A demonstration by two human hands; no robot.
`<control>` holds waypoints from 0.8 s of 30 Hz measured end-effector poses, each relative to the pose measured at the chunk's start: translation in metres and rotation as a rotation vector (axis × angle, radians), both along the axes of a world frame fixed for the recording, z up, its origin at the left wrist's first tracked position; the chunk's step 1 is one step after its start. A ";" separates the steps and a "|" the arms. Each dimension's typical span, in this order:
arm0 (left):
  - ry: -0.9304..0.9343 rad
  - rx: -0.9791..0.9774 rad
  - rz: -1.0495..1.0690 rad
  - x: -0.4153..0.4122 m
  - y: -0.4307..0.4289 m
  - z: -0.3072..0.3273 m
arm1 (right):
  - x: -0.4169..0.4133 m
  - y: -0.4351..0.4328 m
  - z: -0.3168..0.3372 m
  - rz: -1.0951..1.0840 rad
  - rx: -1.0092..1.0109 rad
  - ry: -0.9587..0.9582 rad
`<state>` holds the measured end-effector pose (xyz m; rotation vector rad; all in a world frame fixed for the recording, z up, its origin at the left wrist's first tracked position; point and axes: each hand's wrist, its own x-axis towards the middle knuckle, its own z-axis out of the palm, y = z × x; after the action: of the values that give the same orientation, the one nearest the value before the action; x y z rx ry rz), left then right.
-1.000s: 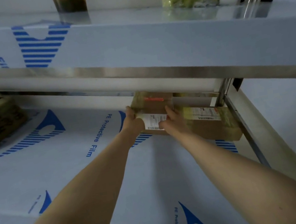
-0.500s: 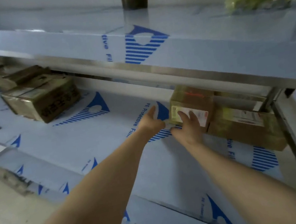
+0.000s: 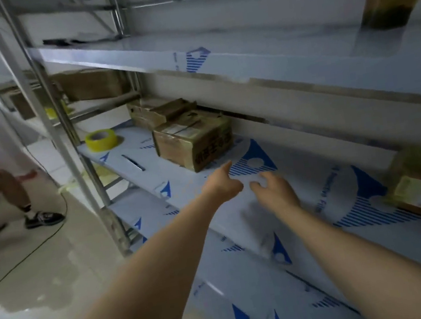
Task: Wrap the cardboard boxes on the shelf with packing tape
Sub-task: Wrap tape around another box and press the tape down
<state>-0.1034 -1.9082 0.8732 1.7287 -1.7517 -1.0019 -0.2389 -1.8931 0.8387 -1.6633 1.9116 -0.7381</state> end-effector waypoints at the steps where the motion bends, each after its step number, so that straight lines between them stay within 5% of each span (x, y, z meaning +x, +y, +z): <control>1: -0.012 -0.016 0.009 0.023 -0.006 0.003 | 0.023 -0.009 0.001 0.015 -0.005 -0.008; 14: -0.233 -0.104 0.100 0.249 -0.089 0.018 | 0.247 -0.119 0.025 0.154 -0.060 0.012; 24: -0.621 -0.136 0.061 0.347 -0.215 0.017 | 0.345 -0.257 0.037 0.220 -0.106 0.065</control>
<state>0.2438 -2.1228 0.8897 2.1299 -2.0462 -0.3125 0.1060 -2.1503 0.8761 -1.9474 1.7209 -0.7156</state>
